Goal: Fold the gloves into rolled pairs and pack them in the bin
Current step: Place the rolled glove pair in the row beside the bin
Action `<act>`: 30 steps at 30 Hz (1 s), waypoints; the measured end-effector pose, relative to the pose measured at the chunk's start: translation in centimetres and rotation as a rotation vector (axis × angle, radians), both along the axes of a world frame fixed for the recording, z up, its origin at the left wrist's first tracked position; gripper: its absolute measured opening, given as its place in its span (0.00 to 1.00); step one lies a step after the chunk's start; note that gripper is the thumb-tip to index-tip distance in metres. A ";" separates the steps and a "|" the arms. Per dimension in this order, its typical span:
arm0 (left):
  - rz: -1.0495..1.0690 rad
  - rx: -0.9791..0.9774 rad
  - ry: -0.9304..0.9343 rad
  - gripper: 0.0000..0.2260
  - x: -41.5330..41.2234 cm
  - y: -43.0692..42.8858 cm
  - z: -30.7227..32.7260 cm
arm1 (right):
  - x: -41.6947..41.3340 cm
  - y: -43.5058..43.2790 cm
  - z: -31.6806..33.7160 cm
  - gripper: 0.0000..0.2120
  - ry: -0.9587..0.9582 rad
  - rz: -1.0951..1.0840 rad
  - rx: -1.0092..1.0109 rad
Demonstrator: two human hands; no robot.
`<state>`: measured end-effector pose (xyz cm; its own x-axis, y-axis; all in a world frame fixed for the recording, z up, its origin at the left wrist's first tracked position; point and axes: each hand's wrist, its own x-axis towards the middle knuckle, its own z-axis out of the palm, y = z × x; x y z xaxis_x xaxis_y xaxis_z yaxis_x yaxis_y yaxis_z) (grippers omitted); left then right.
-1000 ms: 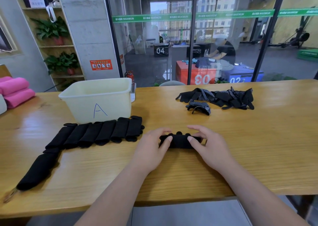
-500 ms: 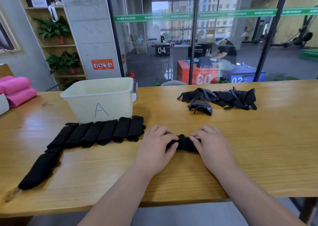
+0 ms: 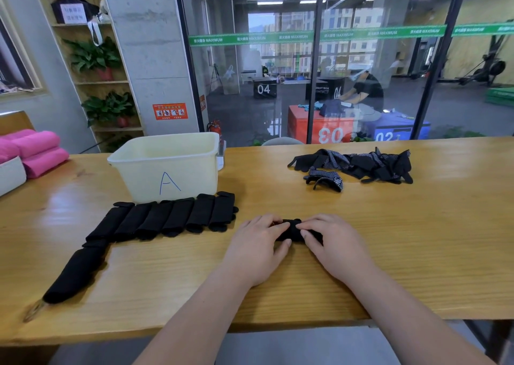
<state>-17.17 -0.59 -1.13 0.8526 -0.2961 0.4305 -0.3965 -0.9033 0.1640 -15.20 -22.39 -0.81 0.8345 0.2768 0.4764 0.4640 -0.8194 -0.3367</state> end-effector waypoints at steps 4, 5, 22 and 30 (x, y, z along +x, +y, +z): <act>0.046 -0.060 -0.018 0.20 -0.5 0.0 0.4 | -0.2 -0.3 0.2 0.09 0.064 0.033 0.145; 0.063 -0.072 -0.019 0.19 -0.7 0.1 0.5 | -0.3 -0.4 0.3 0.08 0.085 0.045 0.193; 0.060 -0.016 0.124 0.18 -5.2 6.2 1.4 | -3.2 2.2 1.0 0.22 0.255 0.234 -0.072; 0.138 0.013 0.076 0.18 -9.4 9.9 2.3 | -5.6 6.8 1.1 0.24 0.218 0.285 -0.104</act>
<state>-26.61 9.29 1.17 0.9156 -0.1792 0.3599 -0.2556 -0.9504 0.1771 -20.76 -15.57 0.33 0.7956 0.5504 0.2532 0.6052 -0.7023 -0.3748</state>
